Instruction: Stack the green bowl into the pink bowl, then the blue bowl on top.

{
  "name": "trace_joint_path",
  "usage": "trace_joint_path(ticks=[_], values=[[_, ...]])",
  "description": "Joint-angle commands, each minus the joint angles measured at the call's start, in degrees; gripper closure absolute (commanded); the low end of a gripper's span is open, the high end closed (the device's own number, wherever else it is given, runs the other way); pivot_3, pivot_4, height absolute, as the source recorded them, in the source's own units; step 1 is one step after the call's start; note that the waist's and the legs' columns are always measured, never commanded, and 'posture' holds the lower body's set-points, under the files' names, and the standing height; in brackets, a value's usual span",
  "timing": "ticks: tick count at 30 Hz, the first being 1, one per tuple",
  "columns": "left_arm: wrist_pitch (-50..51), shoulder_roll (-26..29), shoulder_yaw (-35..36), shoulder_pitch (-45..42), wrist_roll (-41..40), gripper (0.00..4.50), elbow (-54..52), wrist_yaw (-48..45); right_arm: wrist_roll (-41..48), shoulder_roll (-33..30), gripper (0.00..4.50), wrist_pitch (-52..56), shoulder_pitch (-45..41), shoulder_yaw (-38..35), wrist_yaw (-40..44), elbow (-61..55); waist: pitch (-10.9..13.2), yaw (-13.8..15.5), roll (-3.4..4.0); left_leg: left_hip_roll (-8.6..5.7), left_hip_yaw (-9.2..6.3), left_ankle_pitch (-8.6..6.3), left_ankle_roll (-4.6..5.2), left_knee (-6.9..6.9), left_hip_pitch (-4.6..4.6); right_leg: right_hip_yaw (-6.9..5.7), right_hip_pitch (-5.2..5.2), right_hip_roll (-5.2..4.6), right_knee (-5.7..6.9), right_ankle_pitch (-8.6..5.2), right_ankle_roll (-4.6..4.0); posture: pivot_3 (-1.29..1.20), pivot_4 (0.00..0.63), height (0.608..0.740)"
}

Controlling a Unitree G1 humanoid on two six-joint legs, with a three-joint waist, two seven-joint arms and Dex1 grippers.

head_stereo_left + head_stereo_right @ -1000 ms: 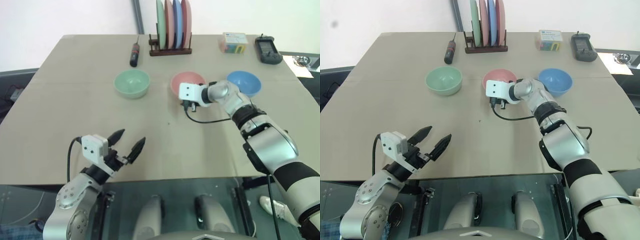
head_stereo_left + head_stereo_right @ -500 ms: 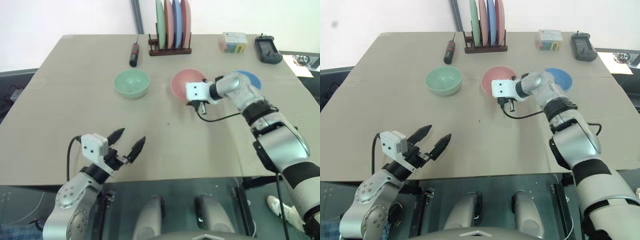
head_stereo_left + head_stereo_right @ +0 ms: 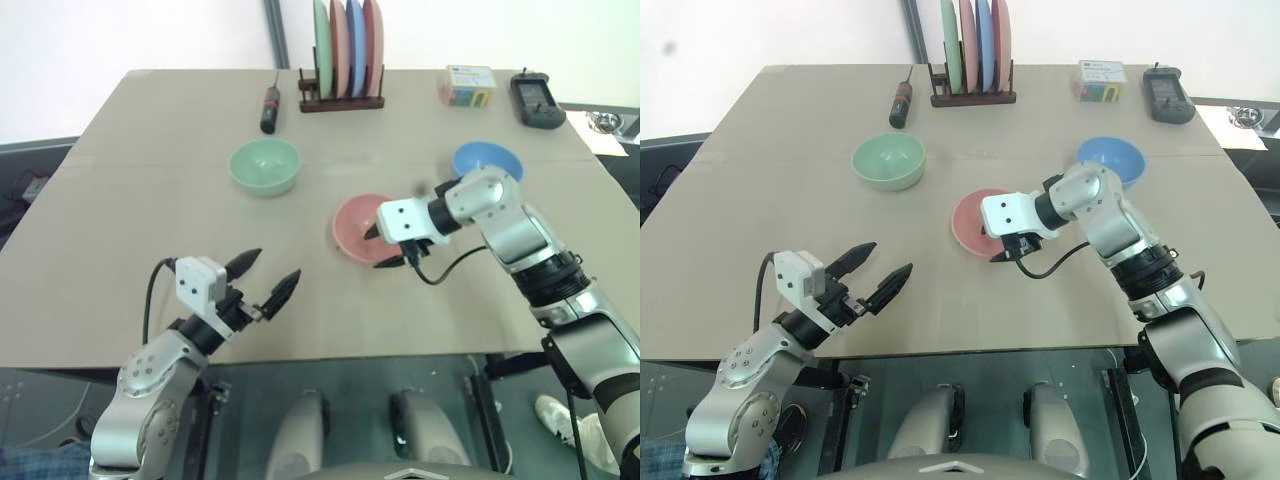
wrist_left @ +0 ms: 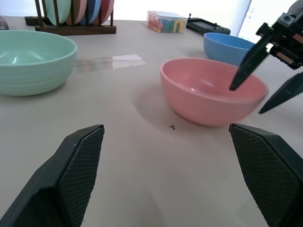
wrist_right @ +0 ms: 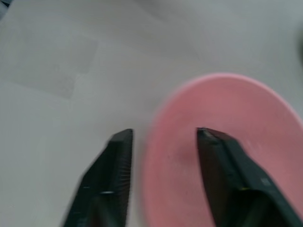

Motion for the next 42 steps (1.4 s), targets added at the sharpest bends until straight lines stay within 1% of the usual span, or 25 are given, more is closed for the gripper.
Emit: trace_joint_path(ticks=[1, 2, 4, 6, 10, 13, 16, 18, 21, 24, 28, 29, 30, 31, 32, 38, 42], values=[[0.9, 2.2, 0.9, -3.5, -0.6, 0.00, 1.2, -1.3, 4.6, 1.2, 0.18, 8.6, 0.1, -4.7, -3.2, -6.5, 0.0, 0.0, 0.00, 0.00, 0.00, 0.00, 0.00, 0.00, -0.01, 0.01, -0.01, 0.00, 0.00, 0.03, 0.05, 0.00, 0.150, 0.740], [1.9, 3.6, 0.8, -6.5, 0.8, 0.00, 3.3, -0.9, 7.1, 1.3, 0.18, 13.3, 0.3, -7.0, -3.9, -8.7, 0.0, 0.0, 0.00, 0.00, -0.01, 0.00, 0.00, -0.01, -0.02, 0.00, -0.01, 0.00, 0.00, 0.11, 0.19, 0.00, 0.150, 0.740], [2.8, 6.0, 0.3, -11.3, 3.0, 0.00, 6.9, -0.8, 10.6, 1.0, 0.18, 19.9, 0.8, -10.3, -5.3, -12.1, 0.0, 0.3, 0.01, 0.00, -0.09, 0.00, 0.00, -0.01, -0.02, -0.07, -0.01, 0.01, 0.05, 0.11, 0.19, 0.00, 0.150, 0.740], [2.3, 9.0, -1.5, -19.3, 5.5, 0.00, 13.0, -2.9, 15.0, 0.4, 0.18, 26.4, 2.7, -15.4, -8.0, -16.4, 0.0, 0.7, 0.00, 0.00, -0.17, 0.00, 0.00, 0.05, -0.02, -0.17, 0.03, 0.02, 0.06, 0.11, 0.18, 0.00, 0.150, 0.740], [-0.6, 11.9, -5.6, -30.3, 9.6, 0.00, 23.5, -8.2, 21.1, -1.1, 0.18, 33.8, 6.6, -21.6, -12.3, -23.1, 0.0, 1.4, -0.03, -0.04, -0.14, 0.00, 0.00, 0.12, -0.05, -0.19, 0.12, -0.01, -0.03, 0.11, 0.20, 0.00, 0.150, 0.740], [-7.2, 13.4, -11.1, -43.2, 17.5, 0.00, 39.1, -12.0, 24.7, -2.8, 0.18, 37.6, 11.0, -27.1, -16.3, -28.4, 0.0, 1.6, -0.03, -0.07, -0.13, 0.00, 0.00, 0.03, -0.13, -0.19, 0.07, -0.03, -0.14, 0.12, 0.22, 0.00, 0.150, 0.740], [-12.2, 12.6, -15.4, -53.7, 23.6, 0.00, 53.3, -12.9, 26.8, -4.2, 0.18, 40.6, 13.7, -30.6, -20.8, -32.0, 0.0, 1.6, -0.03, -0.07, -0.21, 0.00, 0.00, 0.02, -0.23, -0.27, -0.01, -0.01, -0.12, 0.12, 0.22, 0.00, 0.150, 0.740], [-15.5, 11.5, -17.5, -58.6, 26.7, 0.00, 61.0, -13.6, 27.9, -5.2, 0.18, 41.7, 15.0, -31.9, -23.1, -33.5, 0.0, 1.3, -0.03, -0.08, -0.17, 0.00, 0.00, 0.02, -0.24, -0.24, 0.00, -0.02, -0.14, 0.12, 0.24, 0.00, 0.150, 0.740], [-19.6, 9.6, -19.3, -64.2, 29.9, 0.00, 70.8, -13.7, 29.3, -6.5, 0.18, 42.5, 16.6, -33.2, -26.0, -35.0, 0.0, 1.0, -0.03, -0.08, -0.10, 0.00, 0.01, 0.00, -0.22, -0.17, -0.03, -0.03, -0.15, 0.12, 0.25, 0.00, 0.150, 0.740], [-22.3, 6.2, -22.1, -70.5, 33.8, 0.00, 82.0, -14.0, 30.7, -8.3, 0.18, 43.7, 19.5, -35.7, -28.6, -37.5, 0.0, 1.5, -0.05, -0.08, -0.18, 0.00, 0.01, -0.03, -0.28, -0.24, -0.08, -0.01, -0.12, 0.11, 0.25, 0.00, 0.150, 0.740], [-24.2, 3.5, -23.0, -75.5, 36.5, 0.00, 91.5, -14.5, 32.7, -9.9, 0.18, 44.4, 21.2, -37.3, -31.6, -39.4, 0.0, 1.4, -0.07, -0.09, -0.24, 0.00, 0.02, 0.16, -0.66, -0.29, -0.30, -0.03, -0.12, 0.13, 0.28, 0.00, 0.150, 0.740], [-24.1, 3.1, -22.8, -76.4, 36.7, 0.51, 93.0, -14.2, 33.2, -10.3, 0.03, 44.5, 21.5, -37.5, -32.2, -39.7, 0.0, 1.3, -0.07, -0.10, -0.26, 0.00, 0.02, 0.24, -0.86, -0.29, -0.47, -0.03, -0.09, 0.14, 0.29, 0.00, 0.150, 0.740], [-24.0, 2.8, -22.7, -77.2, 37.1, 0.80, 94.2, -14.0, 33.6, -10.7, 0.03, 44.5, 21.8, -37.7, -32.8, -39.9, 0.0, 1.3, -0.07, -0.10, -0.25, 0.00, 0.02, 0.26, -0.95, -0.29, -0.55, -0.03, -0.06, 0.14, 0.29, 0.00, 0.150, 0.740], [-24.1, 2.6, -22.6, -77.8, 37.5, 1.22, 95.2, -13.8, 34.0, -11.0, 0.03, 44.5, 22.0, -37.8, -33.3, -40.0, 0.0, 1.3, -0.07, -0.10, -0.26, 0.00, 0.02, 0.26, -0.94, -0.29, -0.56, -0.03, -0.03, 0.14, 0.29, 0.00, 0.150, 0.740], [-24.4, 2.4, -22.8, -78.4, 38.2, 1.78, 96.0, -13.5, 34.3, -11.4, 0.03, 44.3, 22.2, -37.9, -33.7, -40.0, 0.0, 1.3, -0.07, -0.10, -0.27, 0.00, 0.02, 0.26, -0.95, -0.30, -0.58, -0.02, -0.01, 0.14, 0.29, 0.00, 0.150, 0.740], [-25.3, 1.9, -22.8, -80.2, 40.3, 4.48, 98.3, -12.9, 36.2, -13.4, 0.03, 43.5, 23.3, -38.6, -35.5, -39.7, 0.0, 1.4, -0.08, -0.11, -0.29, 0.00, 0.02, 0.28, -0.93, -0.30, -0.57, -0.03, 0.04, 0.14, 0.29, 0.00, 0.150, 0.740], [-26.7, 1.7, -23.0, -81.0, 41.1, 4.48, 97.4, -14.4, 37.4, -14.2, 0.03, 43.0, 23.4, -38.4, -36.3, -39.4, 0.0, 1.4, -0.07, -0.11, -0.30, 0.00, 0.02, 0.30, -0.93, -0.31, -0.57, -0.03, 0.07, 0.14, 0.28, 0.00, 0.150, 0.740]])
